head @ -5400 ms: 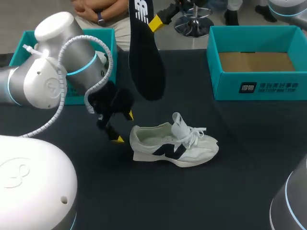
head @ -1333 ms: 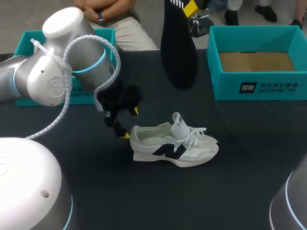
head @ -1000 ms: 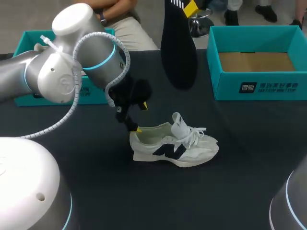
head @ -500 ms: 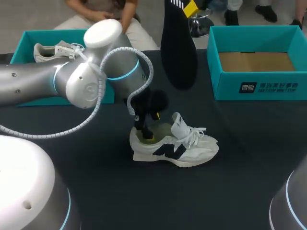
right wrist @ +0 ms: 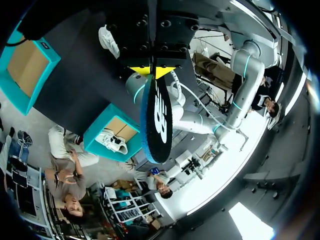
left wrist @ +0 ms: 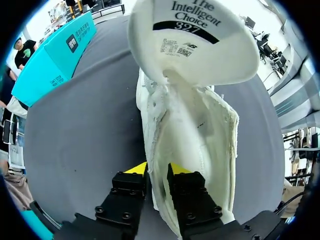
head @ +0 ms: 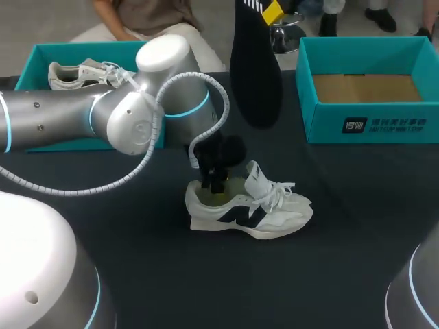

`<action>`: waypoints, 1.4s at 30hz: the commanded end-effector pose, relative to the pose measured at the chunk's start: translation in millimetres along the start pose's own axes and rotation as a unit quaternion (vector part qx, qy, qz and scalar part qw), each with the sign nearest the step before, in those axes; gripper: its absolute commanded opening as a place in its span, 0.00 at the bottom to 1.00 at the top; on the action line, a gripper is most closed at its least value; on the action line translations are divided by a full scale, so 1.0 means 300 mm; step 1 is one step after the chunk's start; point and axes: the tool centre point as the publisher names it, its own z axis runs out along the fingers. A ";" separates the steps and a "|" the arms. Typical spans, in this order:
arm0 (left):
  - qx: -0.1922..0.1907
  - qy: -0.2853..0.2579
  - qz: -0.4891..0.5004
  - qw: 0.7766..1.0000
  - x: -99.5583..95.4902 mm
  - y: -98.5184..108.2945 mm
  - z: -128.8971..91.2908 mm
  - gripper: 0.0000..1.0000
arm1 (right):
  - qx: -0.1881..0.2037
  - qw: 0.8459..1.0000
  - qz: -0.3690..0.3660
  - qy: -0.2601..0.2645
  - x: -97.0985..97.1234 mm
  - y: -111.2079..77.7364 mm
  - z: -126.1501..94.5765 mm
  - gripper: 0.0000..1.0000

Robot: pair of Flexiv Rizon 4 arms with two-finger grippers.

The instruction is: Take the shoe out of the shoebox, open the shoe tongue, remove and reinsert the insole, then place the shoe into the shoebox

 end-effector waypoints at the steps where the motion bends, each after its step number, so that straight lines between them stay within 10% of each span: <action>1: 0.004 0.007 0.004 1.000 0.002 0.009 -0.004 0.00 | 0.001 1.000 0.001 0.000 0.000 0.003 0.002 0.00; 42: 0.018 0.054 0.060 0.997 0.017 -0.022 0.006 0.00 | 0.001 0.999 0.014 -0.032 0.023 0.050 -0.192 0.00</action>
